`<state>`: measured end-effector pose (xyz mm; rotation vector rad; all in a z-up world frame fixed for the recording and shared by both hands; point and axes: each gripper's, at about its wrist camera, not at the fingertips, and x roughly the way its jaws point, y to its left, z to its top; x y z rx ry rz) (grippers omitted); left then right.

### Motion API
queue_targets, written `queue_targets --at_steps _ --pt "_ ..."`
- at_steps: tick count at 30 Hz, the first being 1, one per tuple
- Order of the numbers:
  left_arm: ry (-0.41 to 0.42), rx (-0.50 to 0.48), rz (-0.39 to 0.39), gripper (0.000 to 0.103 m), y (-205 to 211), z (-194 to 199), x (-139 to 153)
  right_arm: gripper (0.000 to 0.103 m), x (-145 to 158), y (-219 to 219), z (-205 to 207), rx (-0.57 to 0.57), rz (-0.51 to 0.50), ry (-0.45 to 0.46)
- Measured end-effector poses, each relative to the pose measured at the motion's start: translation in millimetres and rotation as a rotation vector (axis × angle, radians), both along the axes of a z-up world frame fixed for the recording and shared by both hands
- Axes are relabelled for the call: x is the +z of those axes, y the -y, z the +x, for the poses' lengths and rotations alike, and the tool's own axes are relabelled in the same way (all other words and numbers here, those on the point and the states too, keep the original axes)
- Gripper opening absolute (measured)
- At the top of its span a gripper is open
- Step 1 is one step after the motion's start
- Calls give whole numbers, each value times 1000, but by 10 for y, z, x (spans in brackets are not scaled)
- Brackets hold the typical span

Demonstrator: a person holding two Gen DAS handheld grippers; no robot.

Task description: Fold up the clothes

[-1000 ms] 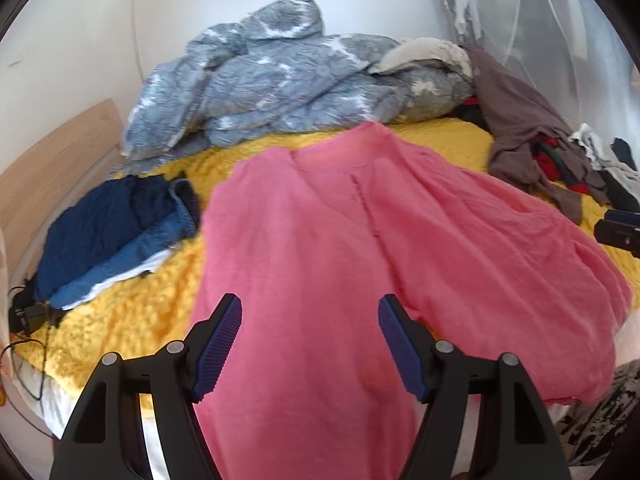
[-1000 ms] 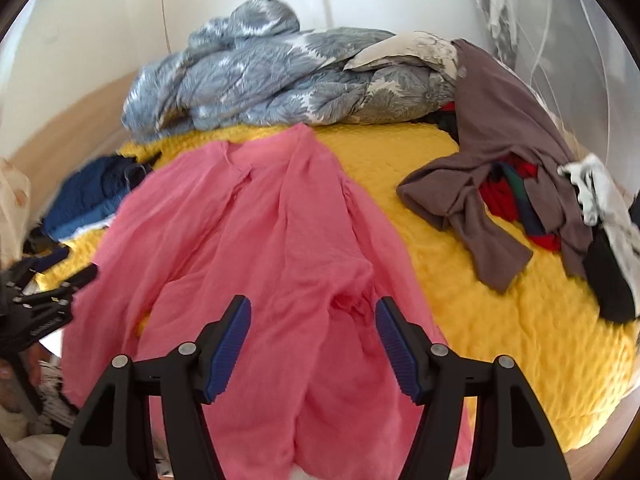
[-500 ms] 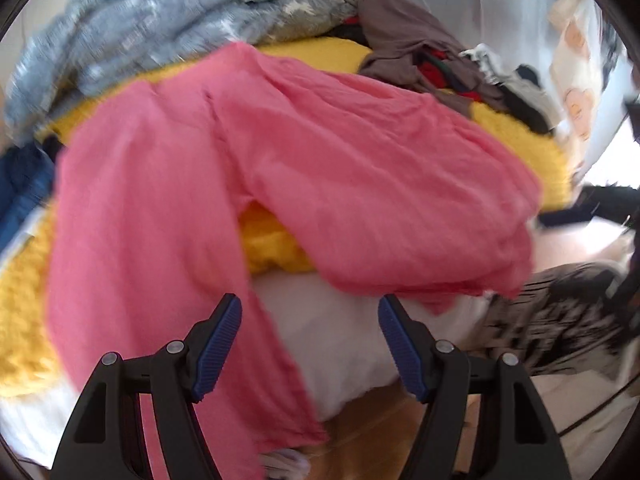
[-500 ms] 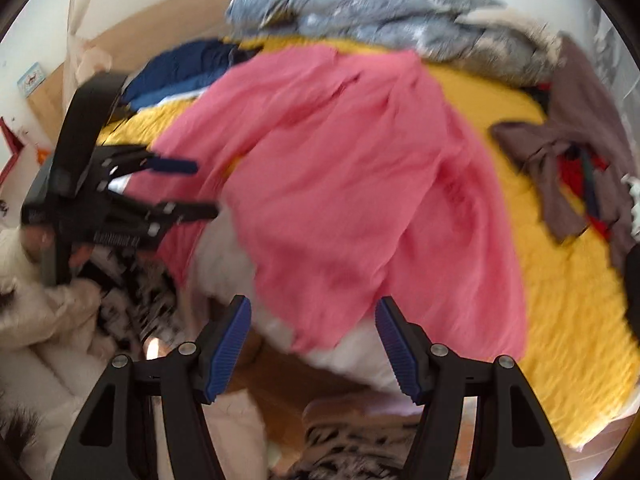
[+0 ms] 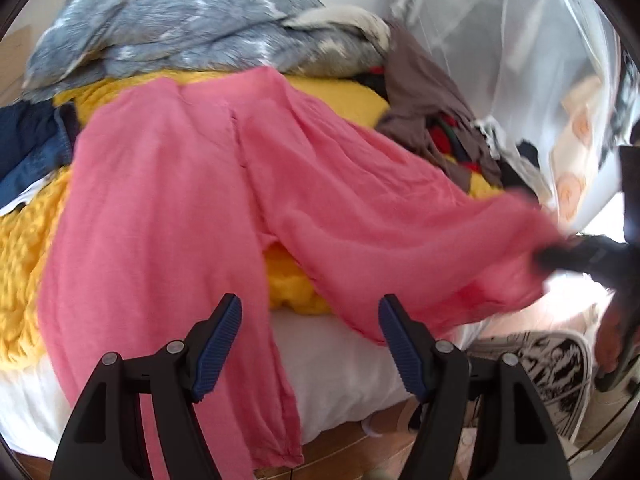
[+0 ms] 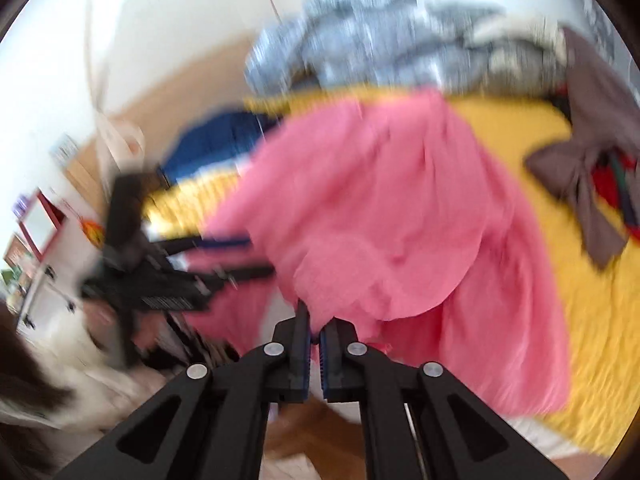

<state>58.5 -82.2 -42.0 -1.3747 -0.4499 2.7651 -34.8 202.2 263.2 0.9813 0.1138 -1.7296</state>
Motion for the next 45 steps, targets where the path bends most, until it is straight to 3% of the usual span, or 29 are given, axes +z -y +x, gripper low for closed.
queue_targets --at_steps 5,10,12,14,16,20,22,24,27,33,36,37,39,41,42,43,45 --pt "-44 41 58 73 111 34 68 3 439 -107 -77 -17 -127 -10" --pt "-68 56 81 73 181 122 114 4 468 -42 -23 25 -101 -14" --pt "-67 54 89 73 188 131 124 15 318 -29 30 66 -24 17" --pt "-69 50 95 73 183 136 126 52 170 -99 20 39 55 23" --pt "-72 46 102 73 189 140 141 60 39 -218 -20 -16 123 20" --pt "-77 46 114 73 187 116 151 60 -52 -624 -257 -205 148 37" --pt "-77 45 121 73 186 98 151 61 -112 -840 -433 -339 193 31" --pt "-76 38 128 73 170 84 149 61 -253 -992 -585 -394 261 19" --pt "-64 27 124 73 136 50 128 61 -501 -1088 -733 -375 291 42" --pt "-61 -3 135 73 64 16 114 61 -793 -988 -726 -163 210 102" --pt "-72 -29 121 73 -5 25 145 61 -896 -798 -731 -106 280 110" --pt "-74 -40 113 73 -32 27 153 60 -939 -721 -735 -90 307 112" --pt "-76 -56 101 73 -72 29 165 47 -939 -593 -647 -50 337 87" --pt "-74 -59 100 73 -73 31 164 16 -924 -471 -541 -9 361 57" --pt "-73 -59 102 73 -68 34 162 9 -916 -409 -488 11 374 41" --pt "-73 -58 105 73 -60 37 164 3 -855 -374 -449 9 372 16" --pt "-74 -55 112 73 -42 43 167 3 -685 -328 -386 -15 355 -44"
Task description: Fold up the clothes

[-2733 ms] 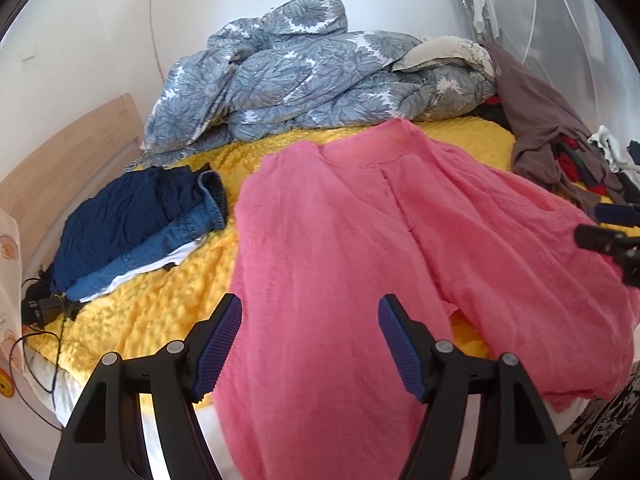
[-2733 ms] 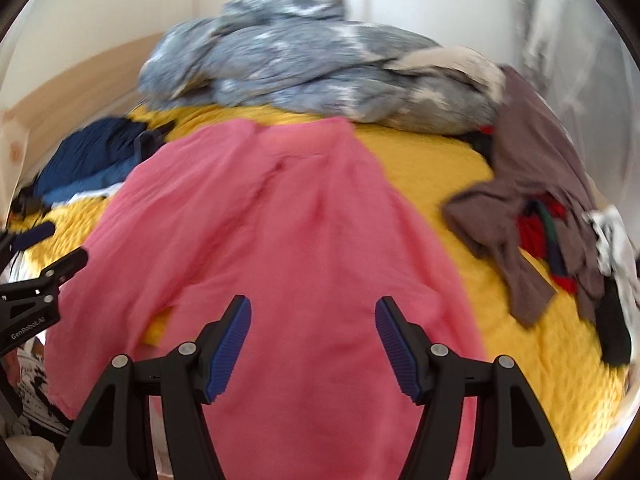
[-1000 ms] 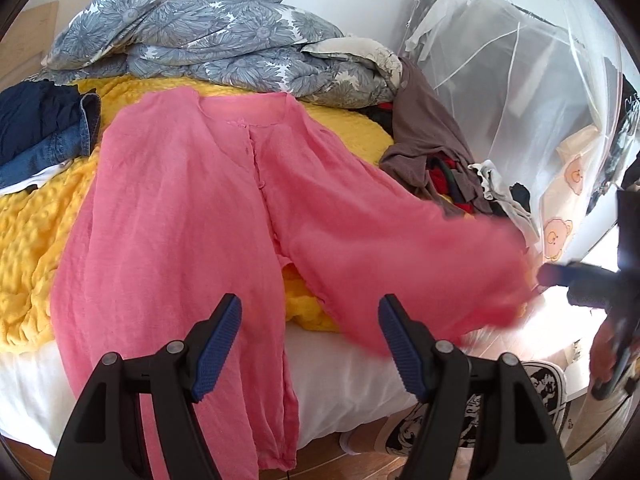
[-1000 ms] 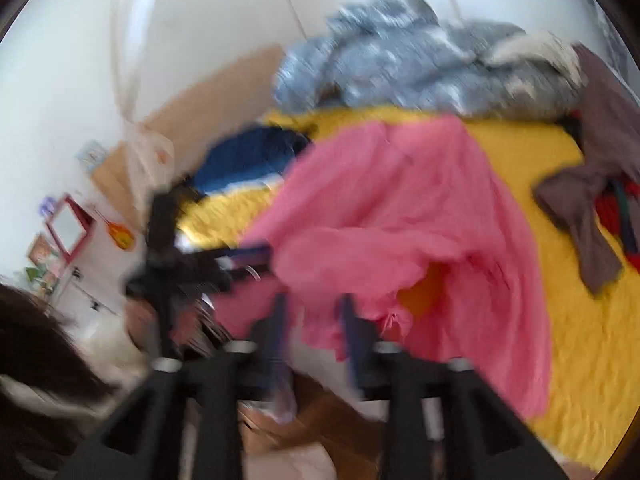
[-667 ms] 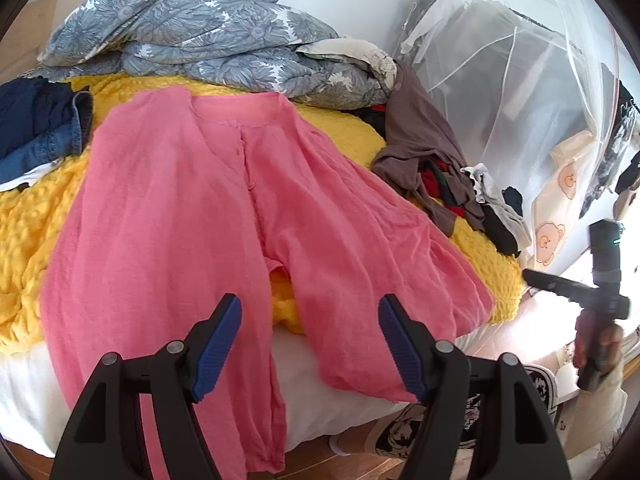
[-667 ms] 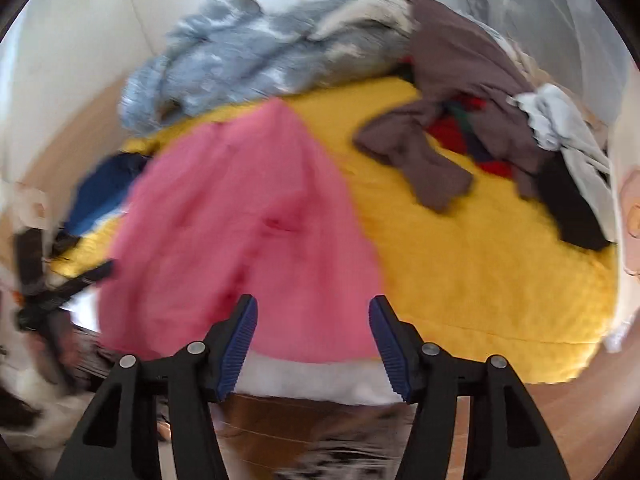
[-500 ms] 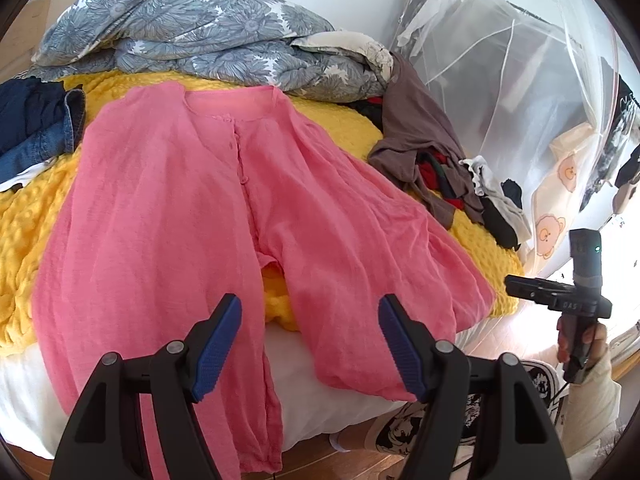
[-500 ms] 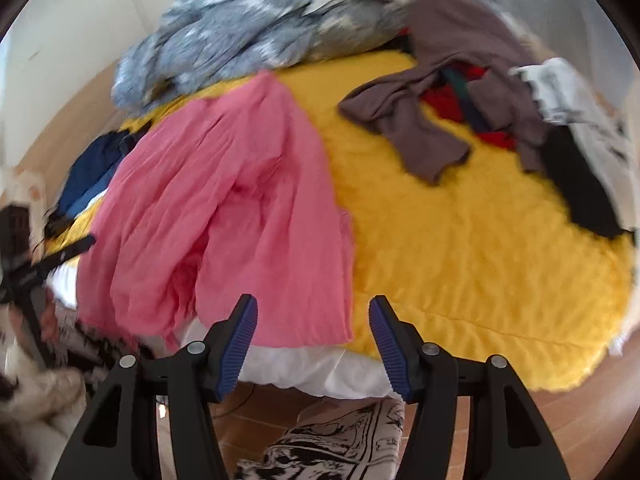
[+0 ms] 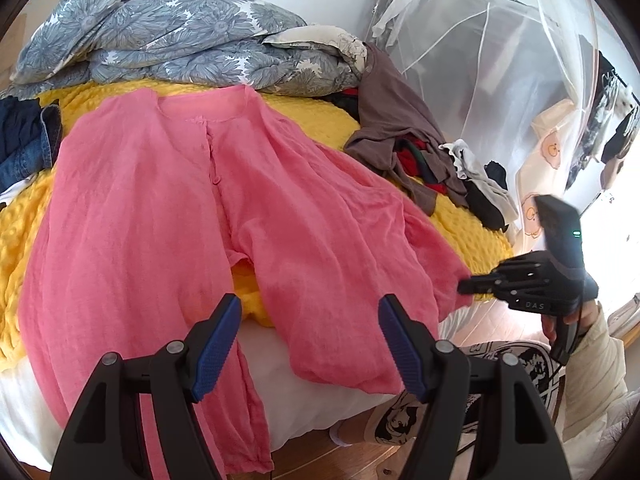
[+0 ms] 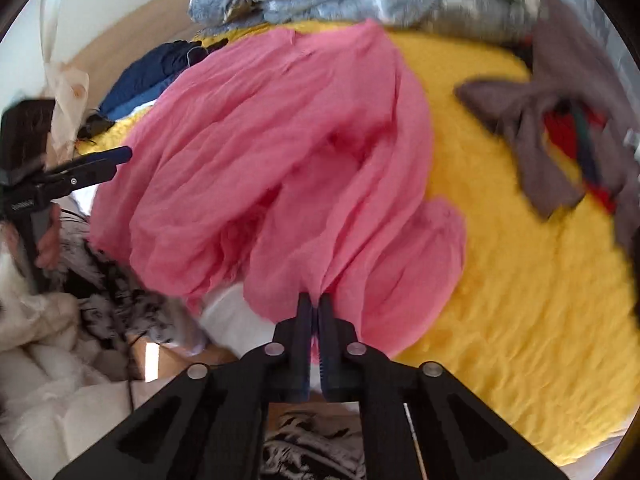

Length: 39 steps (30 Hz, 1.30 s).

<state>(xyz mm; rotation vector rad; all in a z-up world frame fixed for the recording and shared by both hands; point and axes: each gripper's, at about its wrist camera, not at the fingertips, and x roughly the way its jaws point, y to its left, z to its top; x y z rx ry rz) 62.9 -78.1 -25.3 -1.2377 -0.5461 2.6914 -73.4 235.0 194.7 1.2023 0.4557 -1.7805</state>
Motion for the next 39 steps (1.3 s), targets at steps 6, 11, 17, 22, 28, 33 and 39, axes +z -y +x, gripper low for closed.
queue_targets --at_steps 6,11,17,22,28,33,39 --pt "-8 -3 16 73 10 29 23 2 803 -19 -14 -59 -92 -173" --pt "-17 -9 25 73 -1 34 44 2 1494 -47 -217 -99 -96 -301" --pt "-9 -13 15 73 -11 26 52 33 1417 175 -558 -140 6 -323" --pt "-14 -1 -1 73 23 67 70 65 799 8 -854 -235 99 -192" --pt "6 27 25 73 128 55 35 65 262 -634 -948 -375 105 -16" --pt "11 27 33 73 114 29 17 65 -104 -925 -940 -427 89 111" --pt "12 17 17 73 41 12 18 51 -438 -661 -834 -360 42 229"
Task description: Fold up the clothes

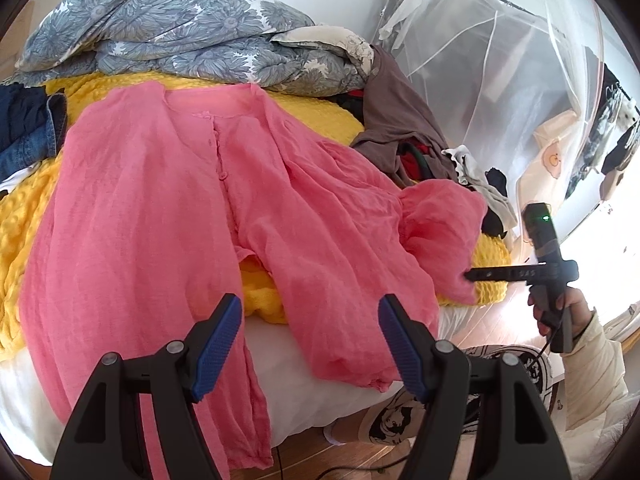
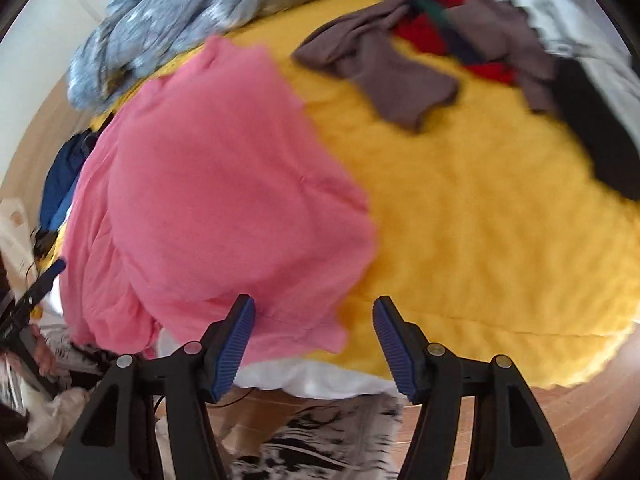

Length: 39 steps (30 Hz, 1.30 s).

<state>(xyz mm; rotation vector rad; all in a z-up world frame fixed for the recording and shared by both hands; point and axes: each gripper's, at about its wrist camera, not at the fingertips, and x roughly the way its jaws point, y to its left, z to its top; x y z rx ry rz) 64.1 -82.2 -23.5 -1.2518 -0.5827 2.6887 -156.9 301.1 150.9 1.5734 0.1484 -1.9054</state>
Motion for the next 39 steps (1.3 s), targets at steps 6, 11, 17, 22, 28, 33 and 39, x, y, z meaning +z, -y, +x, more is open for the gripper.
queue_targets --at_steps 6,11,17,22,28,33,39 --pt "-8 23 -23 73 46 37 30 6 371 -29 186 -30 32 -160" --pt "-16 57 -18 73 167 89 64 6 953 -477 411 -105 81 -294" --pt "-69 113 -28 73 347 263 211 20 972 -664 423 -141 220 -315" --pt "-144 227 -23 73 722 594 380 44 1034 -765 474 -227 269 -349" --pt "-208 447 -11 73 1299 1101 582 57 1318 78 930 45 106 -448" --pt "-32 470 -142 74 1437 1141 432 57 1215 1231 1396 385 -13 -410" --pt "103 420 -161 74 1502 1158 70 57 826 2349 1816 612 -76 -290"
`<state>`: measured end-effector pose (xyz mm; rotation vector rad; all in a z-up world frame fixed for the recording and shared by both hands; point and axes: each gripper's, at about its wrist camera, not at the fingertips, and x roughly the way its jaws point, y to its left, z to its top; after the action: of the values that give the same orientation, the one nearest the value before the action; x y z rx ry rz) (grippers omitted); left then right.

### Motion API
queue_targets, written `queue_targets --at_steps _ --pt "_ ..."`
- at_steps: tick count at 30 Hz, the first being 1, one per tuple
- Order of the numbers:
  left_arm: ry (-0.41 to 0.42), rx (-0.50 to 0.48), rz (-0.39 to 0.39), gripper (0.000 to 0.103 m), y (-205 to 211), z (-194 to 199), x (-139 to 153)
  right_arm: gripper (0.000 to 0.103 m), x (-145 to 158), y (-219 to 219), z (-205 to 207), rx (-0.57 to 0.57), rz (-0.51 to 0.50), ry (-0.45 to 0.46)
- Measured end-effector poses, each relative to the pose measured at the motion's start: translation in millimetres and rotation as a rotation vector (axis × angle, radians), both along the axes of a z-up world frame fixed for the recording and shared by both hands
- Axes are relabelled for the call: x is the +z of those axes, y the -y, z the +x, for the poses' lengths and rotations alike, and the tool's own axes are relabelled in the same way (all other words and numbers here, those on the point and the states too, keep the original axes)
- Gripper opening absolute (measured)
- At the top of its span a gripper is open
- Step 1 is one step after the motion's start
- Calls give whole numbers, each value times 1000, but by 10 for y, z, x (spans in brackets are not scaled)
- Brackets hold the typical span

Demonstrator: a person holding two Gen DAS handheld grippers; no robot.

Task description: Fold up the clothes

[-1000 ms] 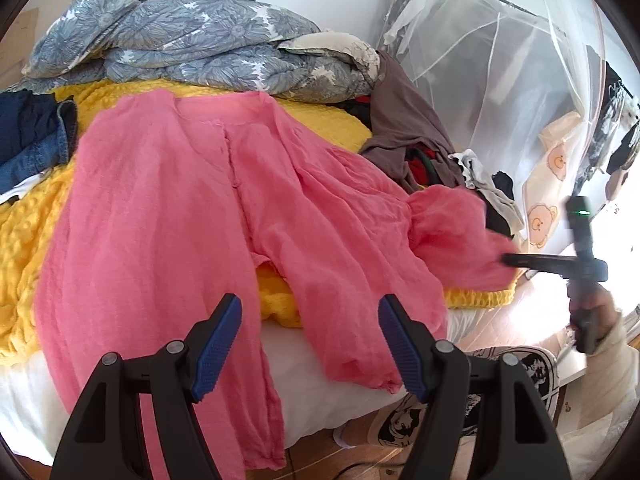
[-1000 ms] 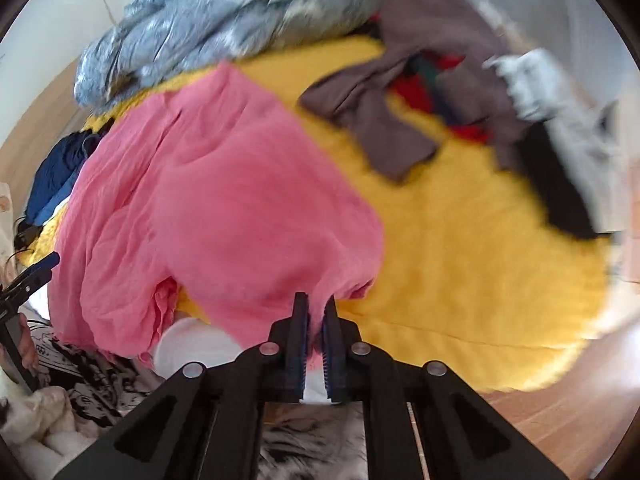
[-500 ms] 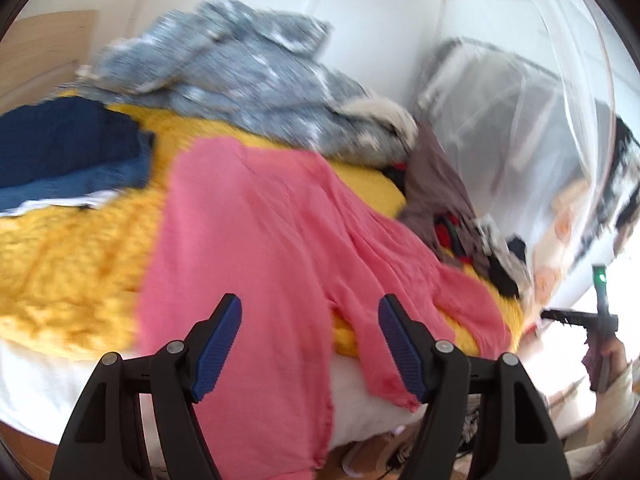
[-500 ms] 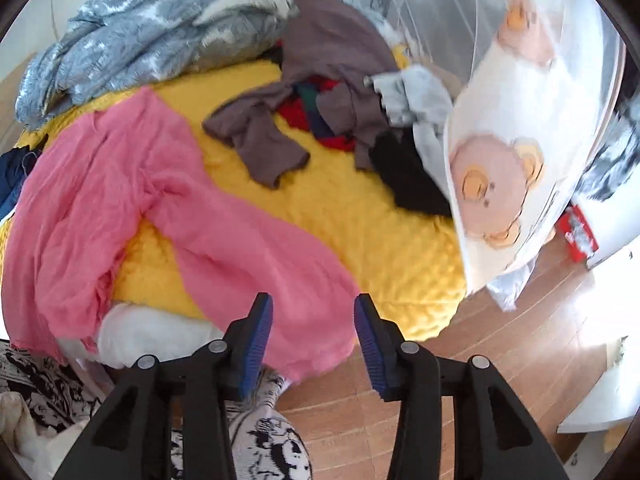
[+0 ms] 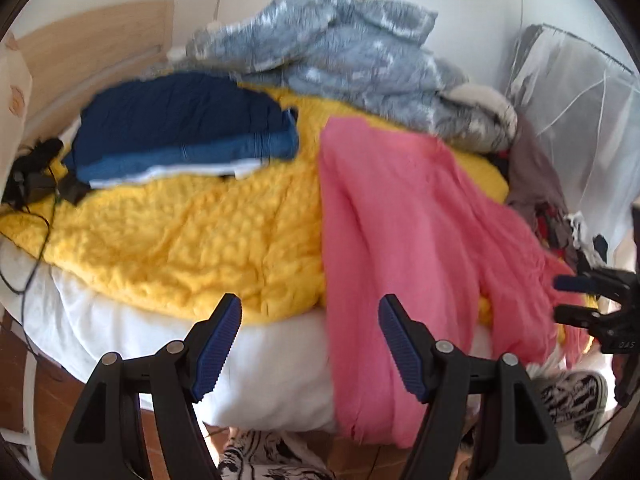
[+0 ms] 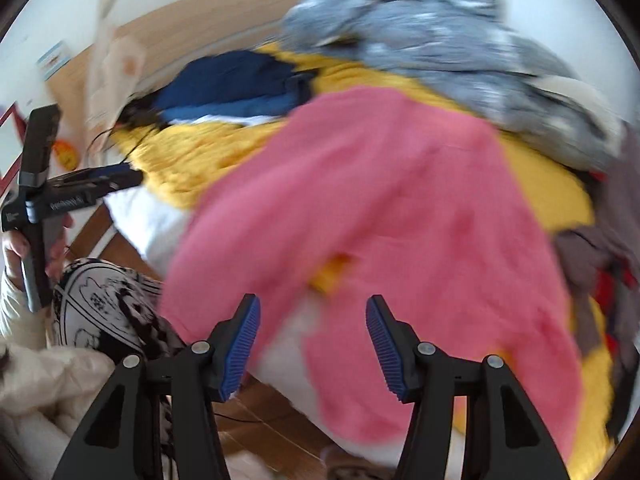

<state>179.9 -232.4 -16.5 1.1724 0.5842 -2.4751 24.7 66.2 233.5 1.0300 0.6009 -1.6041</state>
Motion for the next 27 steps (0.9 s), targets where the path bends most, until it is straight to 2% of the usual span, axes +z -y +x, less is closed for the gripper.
queue_targets --at_steps 2,5,7,11,14,16,18,19,20,22,23,25,27 --pt "3 -48 74 74 1 -22 -104 57 -144 230 102 49 13 64" --pt "69 -158 146 74 -89 -121 -310 57 -328 416 258 121 24 153" --pt "122 -196 138 73 -153 -187 -426 57 -404 448 281 151 13 196" --pt "171 -242 197 72 -166 -300 -613 57 -443 367 112 116 -24 237" --pt "170 -275 280 70 -130 -385 -705 57 -455 321 -24 78 -60 282" --pt "166 -286 344 63 -103 -461 -771 57 -462 279 -89 64 -74 303" --pt "180 -294 387 44 -115 -551 -811 57 -492 273 -90 65 -62 299" --pt "187 -297 390 38 -138 -580 -820 57 -511 267 -83 66 -53 295" --pt "187 -300 387 28 -169 -607 -812 57 -532 257 -76 67 -44 290" --pt "156 -305 393 17 -211 -631 -745 57 -559 216 -88 58 -35 284" --pt "133 -304 399 7 -212 -632 -707 57 -572 193 -97 53 -31 281" --pt "69 -278 380 4 -167 -602 -580 57 -574 151 -127 31 -33 275" --pt "-20 -208 305 3 -56 -508 -379 57 -567 91 -185 -3 -44 277"
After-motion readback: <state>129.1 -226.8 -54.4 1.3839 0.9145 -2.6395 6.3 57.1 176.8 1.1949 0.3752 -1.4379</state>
